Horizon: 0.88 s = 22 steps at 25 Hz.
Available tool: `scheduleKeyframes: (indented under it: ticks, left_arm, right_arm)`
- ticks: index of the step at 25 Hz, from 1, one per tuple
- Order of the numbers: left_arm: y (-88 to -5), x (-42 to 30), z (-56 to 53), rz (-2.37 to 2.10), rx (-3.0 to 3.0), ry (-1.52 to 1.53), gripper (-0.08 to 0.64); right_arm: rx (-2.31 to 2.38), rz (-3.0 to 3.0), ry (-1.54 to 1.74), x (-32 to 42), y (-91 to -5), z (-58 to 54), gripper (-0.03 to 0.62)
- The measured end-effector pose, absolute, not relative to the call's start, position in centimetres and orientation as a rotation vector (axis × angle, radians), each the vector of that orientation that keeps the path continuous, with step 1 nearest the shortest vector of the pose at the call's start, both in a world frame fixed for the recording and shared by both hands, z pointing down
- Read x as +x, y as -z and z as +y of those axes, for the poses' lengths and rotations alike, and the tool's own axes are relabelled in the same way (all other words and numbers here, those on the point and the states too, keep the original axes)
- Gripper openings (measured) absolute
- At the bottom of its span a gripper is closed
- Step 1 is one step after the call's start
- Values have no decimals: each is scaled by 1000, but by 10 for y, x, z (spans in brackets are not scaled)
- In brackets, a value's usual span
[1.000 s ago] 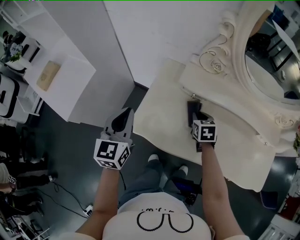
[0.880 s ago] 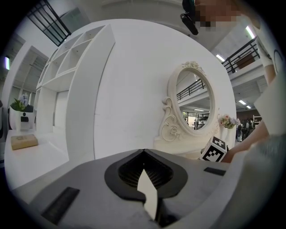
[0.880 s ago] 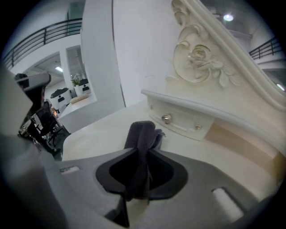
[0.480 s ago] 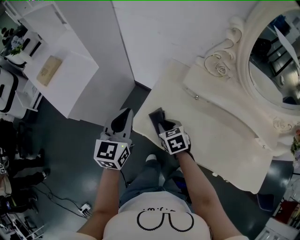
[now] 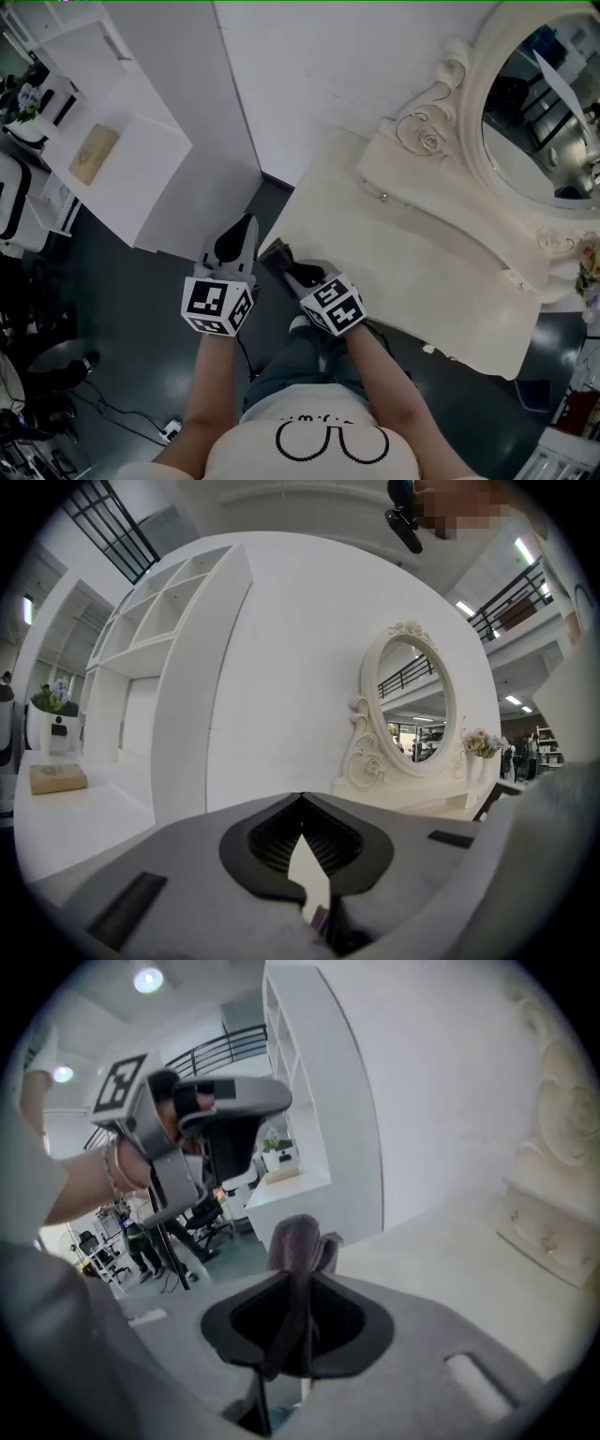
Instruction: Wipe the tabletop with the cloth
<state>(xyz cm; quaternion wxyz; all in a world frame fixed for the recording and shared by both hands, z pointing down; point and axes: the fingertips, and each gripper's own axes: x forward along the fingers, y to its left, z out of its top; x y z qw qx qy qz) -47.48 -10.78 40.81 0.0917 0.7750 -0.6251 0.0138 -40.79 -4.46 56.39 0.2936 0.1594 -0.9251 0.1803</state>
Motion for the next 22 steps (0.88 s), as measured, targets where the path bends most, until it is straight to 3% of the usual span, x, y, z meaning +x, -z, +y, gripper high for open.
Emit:
scheduleKeyframes:
  ticks: [14,22]
  left_arm:
    - [-325,-387,-130,-1830,2509,182,-2]
    - [-296,-342,-128,-1858,2569,232,-3]
  right_arm:
    - [1243,-2733,-58,-210,-348,-115,71]
    - [1405,-2765,152,-141,-283,-118,71]
